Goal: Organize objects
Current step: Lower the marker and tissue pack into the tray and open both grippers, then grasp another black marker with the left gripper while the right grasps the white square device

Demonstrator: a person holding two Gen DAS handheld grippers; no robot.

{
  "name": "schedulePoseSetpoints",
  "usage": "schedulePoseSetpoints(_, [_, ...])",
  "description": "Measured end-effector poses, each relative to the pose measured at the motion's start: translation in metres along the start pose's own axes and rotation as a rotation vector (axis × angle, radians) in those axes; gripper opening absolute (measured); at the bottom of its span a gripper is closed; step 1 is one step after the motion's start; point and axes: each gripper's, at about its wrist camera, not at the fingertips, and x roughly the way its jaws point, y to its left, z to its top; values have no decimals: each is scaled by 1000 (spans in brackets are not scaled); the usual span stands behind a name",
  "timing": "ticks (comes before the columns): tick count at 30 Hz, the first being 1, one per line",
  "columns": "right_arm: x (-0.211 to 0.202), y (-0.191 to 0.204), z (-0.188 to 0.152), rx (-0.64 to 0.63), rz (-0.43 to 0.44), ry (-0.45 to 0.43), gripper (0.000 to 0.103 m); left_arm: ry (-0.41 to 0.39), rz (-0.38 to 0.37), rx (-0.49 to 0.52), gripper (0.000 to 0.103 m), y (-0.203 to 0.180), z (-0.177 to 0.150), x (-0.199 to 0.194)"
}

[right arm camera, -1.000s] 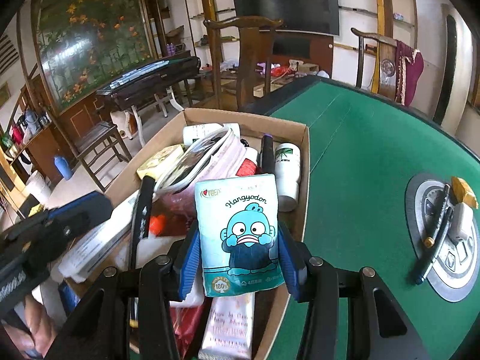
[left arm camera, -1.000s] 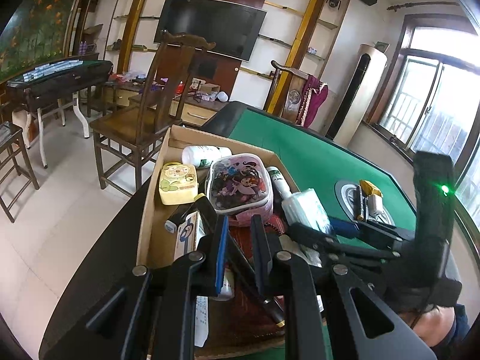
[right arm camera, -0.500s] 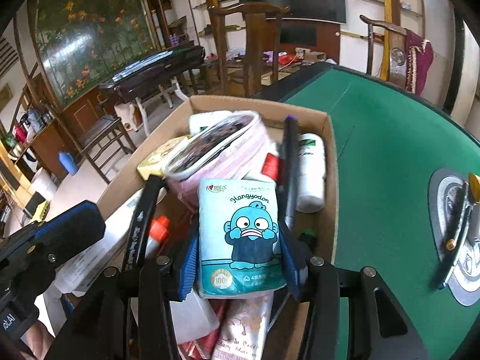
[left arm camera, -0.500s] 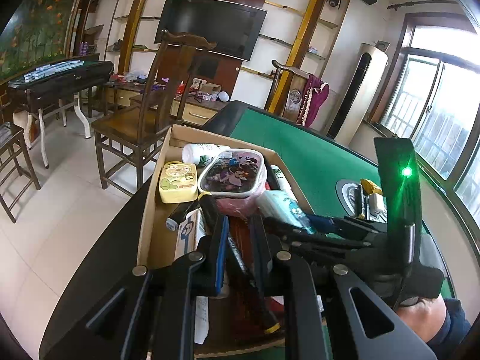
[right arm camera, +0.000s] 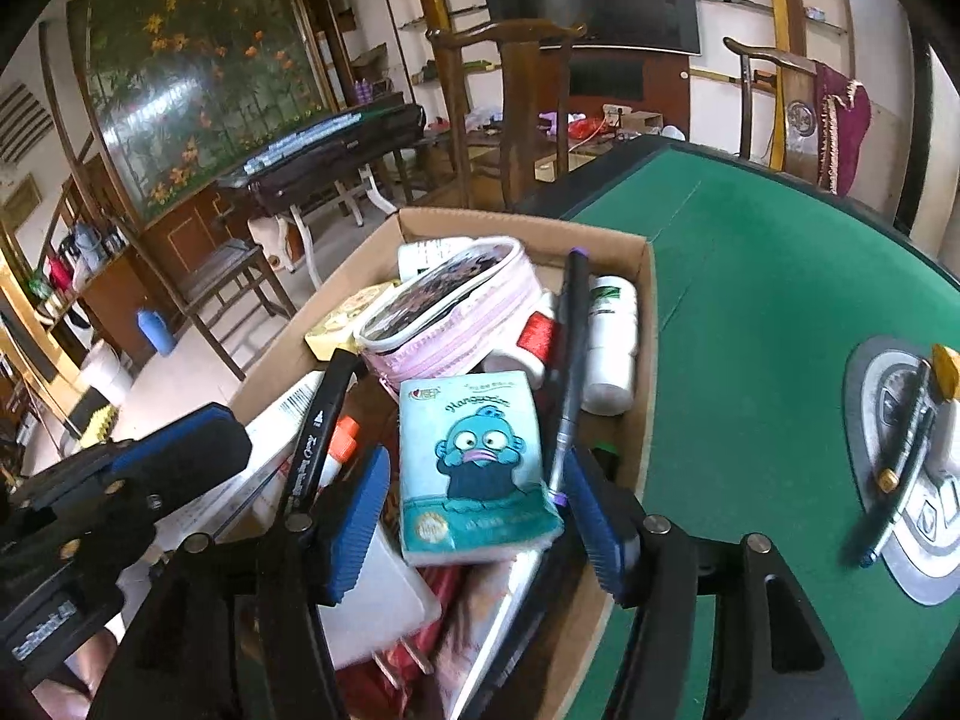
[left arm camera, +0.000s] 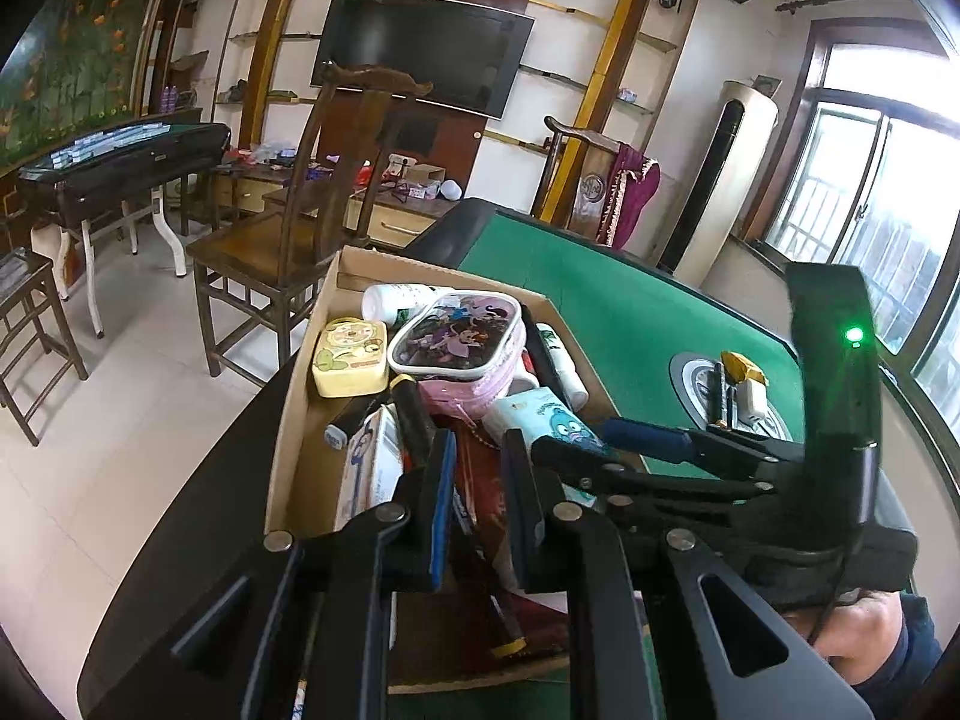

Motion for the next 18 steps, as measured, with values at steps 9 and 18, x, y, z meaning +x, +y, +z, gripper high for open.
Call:
schedulePoseSetpoints(9, [-79, -81, -29, 93, -84, -97, 66, 35, -25, 107, 15, -48, 2, 0])
schedulePoseSetpoints(18, [-148, -222, -62, 316, -221, -162, 66, 186, -119, 299, 15, -157, 2, 54])
